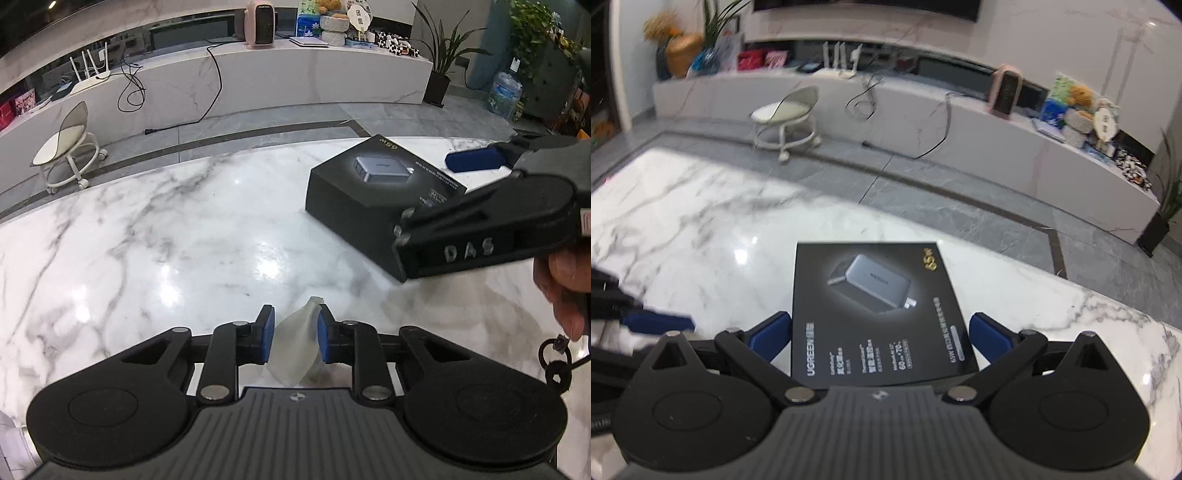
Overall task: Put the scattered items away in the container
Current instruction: 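Close the left gripper on the clear plastic bag while the right lifts the charger box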
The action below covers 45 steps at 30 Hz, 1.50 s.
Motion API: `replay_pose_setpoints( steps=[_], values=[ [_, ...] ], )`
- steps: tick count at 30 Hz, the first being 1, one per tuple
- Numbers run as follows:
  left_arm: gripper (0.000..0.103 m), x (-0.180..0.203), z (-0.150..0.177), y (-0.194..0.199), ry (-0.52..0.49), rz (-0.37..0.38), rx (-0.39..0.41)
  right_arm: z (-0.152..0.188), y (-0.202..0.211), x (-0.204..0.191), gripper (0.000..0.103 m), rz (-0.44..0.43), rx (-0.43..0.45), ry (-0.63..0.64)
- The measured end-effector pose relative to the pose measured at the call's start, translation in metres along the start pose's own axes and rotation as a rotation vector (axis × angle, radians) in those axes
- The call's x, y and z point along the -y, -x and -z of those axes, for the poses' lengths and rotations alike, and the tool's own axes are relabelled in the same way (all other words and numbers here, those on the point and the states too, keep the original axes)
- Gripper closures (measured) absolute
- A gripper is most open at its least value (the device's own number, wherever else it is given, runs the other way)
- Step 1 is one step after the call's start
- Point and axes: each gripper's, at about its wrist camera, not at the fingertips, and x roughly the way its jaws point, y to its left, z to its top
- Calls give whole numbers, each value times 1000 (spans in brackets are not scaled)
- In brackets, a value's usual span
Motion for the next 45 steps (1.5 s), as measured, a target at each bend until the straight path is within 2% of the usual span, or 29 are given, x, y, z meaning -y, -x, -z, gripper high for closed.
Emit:
replay_pose_setpoints(
  steps=[4, 11, 16, 22, 26, 29, 35, 39, 45],
  values=[
    [85, -3, -2, 0, 31, 3, -6, 2, -2, 9, 0, -8, -12, -12],
    [86, -4, -3, 1, 54, 8, -13, 3, -8, 17, 0, -36, -11, 5],
    [86, -3, -2, 0, 55, 12, -15, -4, -14, 23, 0, -61, -42, 36],
    [84, -3, -1, 0, 64, 18, -14, -27, -28, 29, 0, -112, -179, 111],
    [84, -2, 0, 1, 65, 22, -15, -42, -42, 38, 0, -141, -238, 148],
    [83, -1, 1, 2, 66, 24, -14, -52, -49, 40, 0, -163, -320, 162],
    [81, -1, 1, 3, 85, 35, -11, -47, -42, 44, 0, -165, -460, 165],
    [80, -1, 2, 3, 83, 37, -11, -31, -24, 47, 0, -219, -548, 206],
    [79, 1, 2, 3, 83, 31, -12, -30, -20, 63, 0, -270, -579, 132]
  ],
)
